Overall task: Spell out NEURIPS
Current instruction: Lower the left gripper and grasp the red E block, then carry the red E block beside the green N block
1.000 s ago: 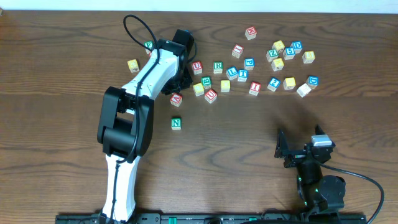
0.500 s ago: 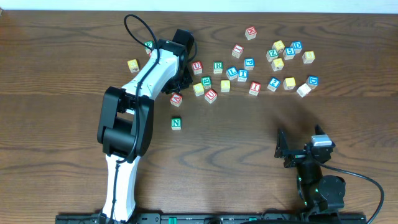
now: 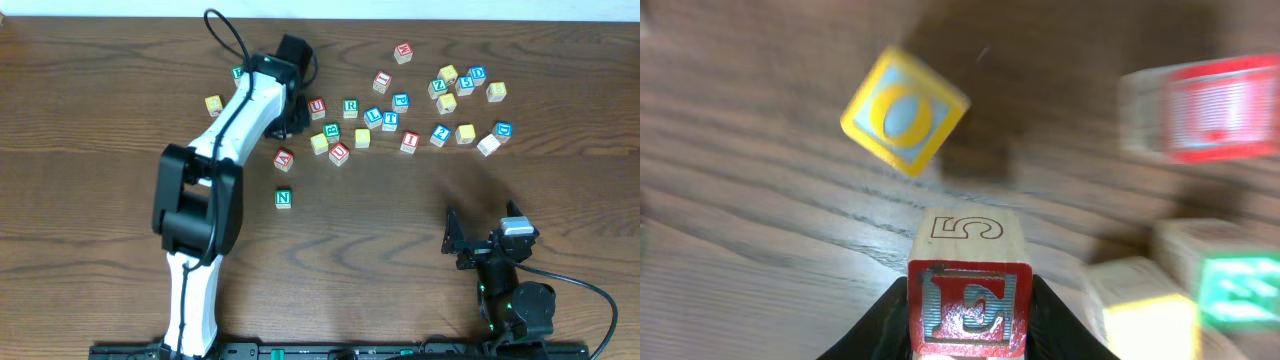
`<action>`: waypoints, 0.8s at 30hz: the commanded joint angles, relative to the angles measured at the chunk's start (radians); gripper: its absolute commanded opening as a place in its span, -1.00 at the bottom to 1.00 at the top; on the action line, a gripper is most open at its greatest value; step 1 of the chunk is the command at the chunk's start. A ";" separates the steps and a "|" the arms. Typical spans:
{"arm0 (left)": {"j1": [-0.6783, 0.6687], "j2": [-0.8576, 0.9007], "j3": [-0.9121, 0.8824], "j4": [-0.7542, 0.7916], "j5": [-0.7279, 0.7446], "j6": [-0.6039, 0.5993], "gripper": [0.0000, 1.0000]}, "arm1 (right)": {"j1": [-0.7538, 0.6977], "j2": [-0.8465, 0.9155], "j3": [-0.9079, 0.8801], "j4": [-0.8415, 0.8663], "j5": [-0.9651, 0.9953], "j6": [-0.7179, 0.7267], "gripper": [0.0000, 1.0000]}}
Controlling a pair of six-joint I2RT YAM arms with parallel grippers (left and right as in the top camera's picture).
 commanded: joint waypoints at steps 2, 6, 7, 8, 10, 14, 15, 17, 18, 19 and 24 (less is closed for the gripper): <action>0.001 -0.181 0.050 -0.009 -0.012 0.140 -0.48 | 0.005 -0.005 -0.001 -0.005 -0.002 0.009 0.99; 0.000 -0.300 0.050 -0.049 -0.011 0.145 -0.48 | 0.005 -0.005 -0.001 -0.005 -0.002 0.009 0.98; -0.002 -0.330 0.050 -0.069 -0.011 0.145 -0.49 | 0.005 -0.005 -0.001 -0.005 -0.002 0.009 0.99; -0.003 -0.356 0.050 -0.089 -0.011 0.145 -0.49 | 0.005 -0.005 -0.001 -0.005 -0.002 0.009 0.99; -0.010 -0.410 0.050 -0.142 -0.011 0.144 -0.49 | 0.005 -0.005 -0.001 -0.005 -0.002 0.009 0.99; -0.036 -0.494 0.050 -0.269 -0.008 0.144 -0.59 | 0.005 -0.005 -0.001 -0.005 -0.002 0.009 0.99; -0.047 -0.511 0.050 -0.305 -0.008 0.144 -0.63 | 0.005 -0.005 -0.001 -0.005 -0.002 0.009 0.99; -0.064 -0.531 0.050 -0.368 -0.008 0.143 -0.63 | 0.005 -0.005 -0.001 -0.005 -0.002 0.009 0.99; -0.077 -0.540 0.050 -0.412 -0.008 0.144 -0.71 | 0.005 -0.005 -0.001 -0.005 -0.002 0.009 0.99; -0.088 -0.543 0.049 -0.444 -0.008 0.143 -0.74 | 0.005 -0.005 -0.001 -0.005 -0.002 0.009 0.99; -0.149 -0.544 -0.019 -0.520 -0.009 0.081 -0.84 | 0.005 -0.005 -0.001 -0.005 -0.002 0.009 0.98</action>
